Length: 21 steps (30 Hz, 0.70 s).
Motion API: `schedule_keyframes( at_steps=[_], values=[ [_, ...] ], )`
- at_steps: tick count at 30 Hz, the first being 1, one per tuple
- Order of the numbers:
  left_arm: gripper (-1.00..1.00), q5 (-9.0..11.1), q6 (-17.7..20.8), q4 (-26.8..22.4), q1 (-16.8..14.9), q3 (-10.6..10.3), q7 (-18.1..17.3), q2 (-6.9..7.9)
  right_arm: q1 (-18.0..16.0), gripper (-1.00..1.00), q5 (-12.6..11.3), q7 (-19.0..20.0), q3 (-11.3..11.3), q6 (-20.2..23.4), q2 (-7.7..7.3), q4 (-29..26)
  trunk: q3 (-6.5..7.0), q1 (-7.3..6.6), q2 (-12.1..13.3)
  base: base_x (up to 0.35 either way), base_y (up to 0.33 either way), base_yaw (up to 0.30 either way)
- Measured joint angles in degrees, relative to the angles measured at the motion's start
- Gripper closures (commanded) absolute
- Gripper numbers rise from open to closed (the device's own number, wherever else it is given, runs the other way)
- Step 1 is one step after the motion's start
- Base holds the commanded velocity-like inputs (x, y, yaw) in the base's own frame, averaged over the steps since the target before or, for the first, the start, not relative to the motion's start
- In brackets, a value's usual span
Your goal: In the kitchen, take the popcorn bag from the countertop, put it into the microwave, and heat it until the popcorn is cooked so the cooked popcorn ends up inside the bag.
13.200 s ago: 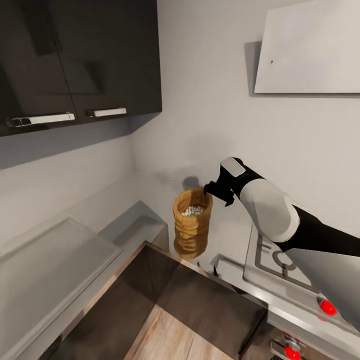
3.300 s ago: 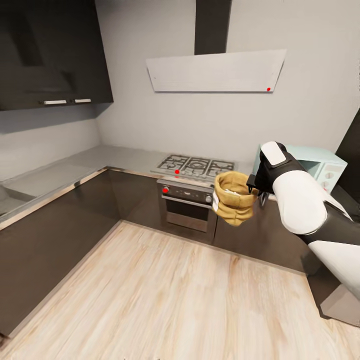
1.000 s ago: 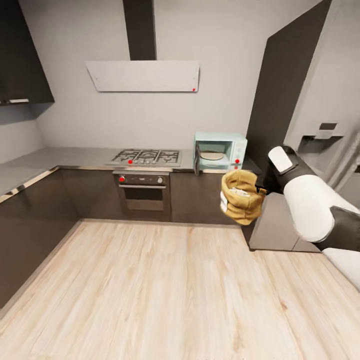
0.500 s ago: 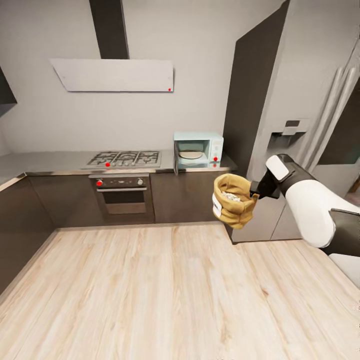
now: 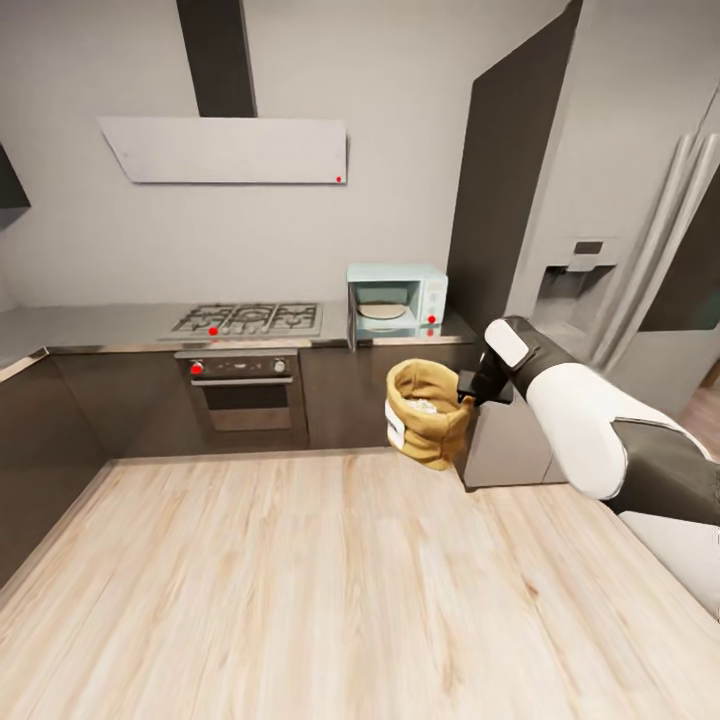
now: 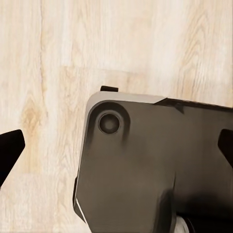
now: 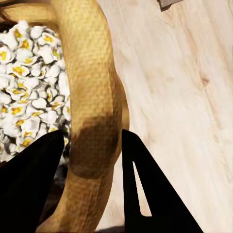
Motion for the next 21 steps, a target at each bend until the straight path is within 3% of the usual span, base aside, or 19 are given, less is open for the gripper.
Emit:
schedule_keyframes(
  at_steps=[21],
  values=[
    [-1.00,0.0,0.1,0.0,-0.3,0.0,0.0,-0.19,-0.2,1.00,0.2,-0.1,0.0,0.0,0.36,-0.4,0.00,0.00,0.0,0.345,0.000,0.000]
  ],
)
